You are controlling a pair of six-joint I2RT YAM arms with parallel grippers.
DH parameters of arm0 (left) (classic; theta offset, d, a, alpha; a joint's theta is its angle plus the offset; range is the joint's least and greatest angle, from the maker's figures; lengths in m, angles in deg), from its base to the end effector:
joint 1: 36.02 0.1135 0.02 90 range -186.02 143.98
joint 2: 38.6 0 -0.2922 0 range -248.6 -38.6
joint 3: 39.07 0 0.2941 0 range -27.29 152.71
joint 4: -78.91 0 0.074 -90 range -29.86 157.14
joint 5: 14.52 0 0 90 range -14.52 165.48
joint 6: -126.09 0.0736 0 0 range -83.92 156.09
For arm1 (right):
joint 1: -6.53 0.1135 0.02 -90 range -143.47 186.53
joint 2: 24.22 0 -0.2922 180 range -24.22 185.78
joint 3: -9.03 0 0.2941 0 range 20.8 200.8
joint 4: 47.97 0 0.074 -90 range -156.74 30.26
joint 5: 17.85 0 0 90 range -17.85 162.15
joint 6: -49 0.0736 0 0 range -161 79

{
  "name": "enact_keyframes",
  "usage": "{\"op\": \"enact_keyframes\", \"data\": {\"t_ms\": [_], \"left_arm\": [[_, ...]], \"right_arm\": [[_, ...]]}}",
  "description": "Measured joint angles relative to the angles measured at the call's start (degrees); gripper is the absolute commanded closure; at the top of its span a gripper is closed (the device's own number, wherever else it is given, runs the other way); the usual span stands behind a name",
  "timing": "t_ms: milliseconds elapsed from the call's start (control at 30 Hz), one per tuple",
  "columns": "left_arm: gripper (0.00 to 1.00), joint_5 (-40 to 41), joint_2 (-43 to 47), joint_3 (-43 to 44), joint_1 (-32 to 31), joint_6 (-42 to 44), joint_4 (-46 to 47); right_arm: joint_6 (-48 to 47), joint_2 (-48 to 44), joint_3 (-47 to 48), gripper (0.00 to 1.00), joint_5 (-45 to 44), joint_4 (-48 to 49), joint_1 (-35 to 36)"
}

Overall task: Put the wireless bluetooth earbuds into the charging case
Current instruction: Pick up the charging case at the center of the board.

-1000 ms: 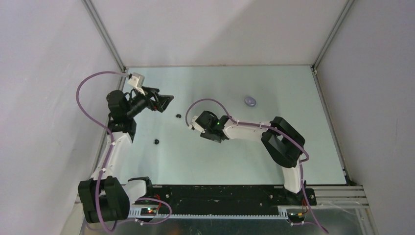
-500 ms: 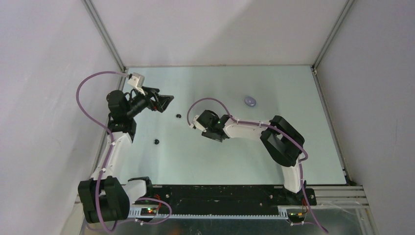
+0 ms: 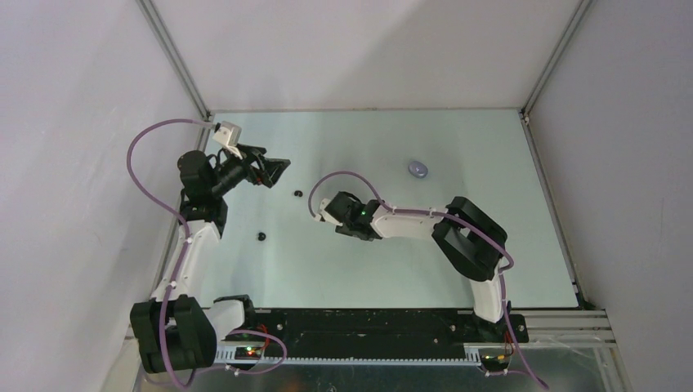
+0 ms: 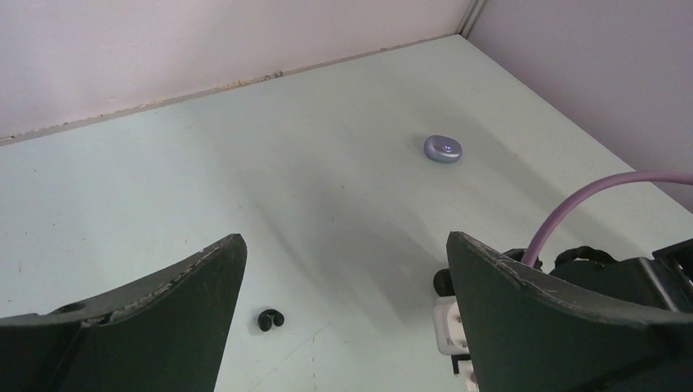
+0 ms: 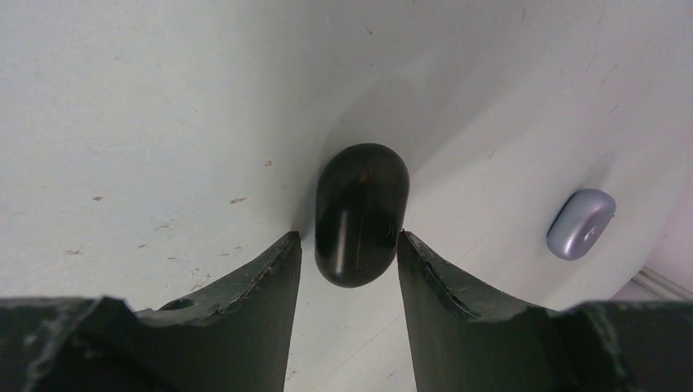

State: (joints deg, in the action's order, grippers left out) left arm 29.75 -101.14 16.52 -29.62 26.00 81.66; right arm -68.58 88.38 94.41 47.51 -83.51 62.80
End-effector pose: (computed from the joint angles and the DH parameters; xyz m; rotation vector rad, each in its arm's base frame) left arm 0.3062 -0.0187 0.3280 0.3797 1.6247 -0.7012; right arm 0.2800 0.3641 0.1235 -1.6054 1.9899 -0.3870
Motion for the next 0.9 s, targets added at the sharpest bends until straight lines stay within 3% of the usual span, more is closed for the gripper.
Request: {"op": "enact_keyframes", "data": {"t_ms": [567, 900], "left_arm": [[0.01, -0.1, 0.1, 0.0, 0.0, 0.0, 0.0], [0.01, -0.6, 0.1, 0.0, 0.0, 0.0, 0.5]], "right_arm": [[-1.0, -0.1, -0.5, 0.56, 1.0, 0.5, -1.1], [-0.9, -0.3, -0.5, 0.72, 4.7, 0.5, -3.9]]}}
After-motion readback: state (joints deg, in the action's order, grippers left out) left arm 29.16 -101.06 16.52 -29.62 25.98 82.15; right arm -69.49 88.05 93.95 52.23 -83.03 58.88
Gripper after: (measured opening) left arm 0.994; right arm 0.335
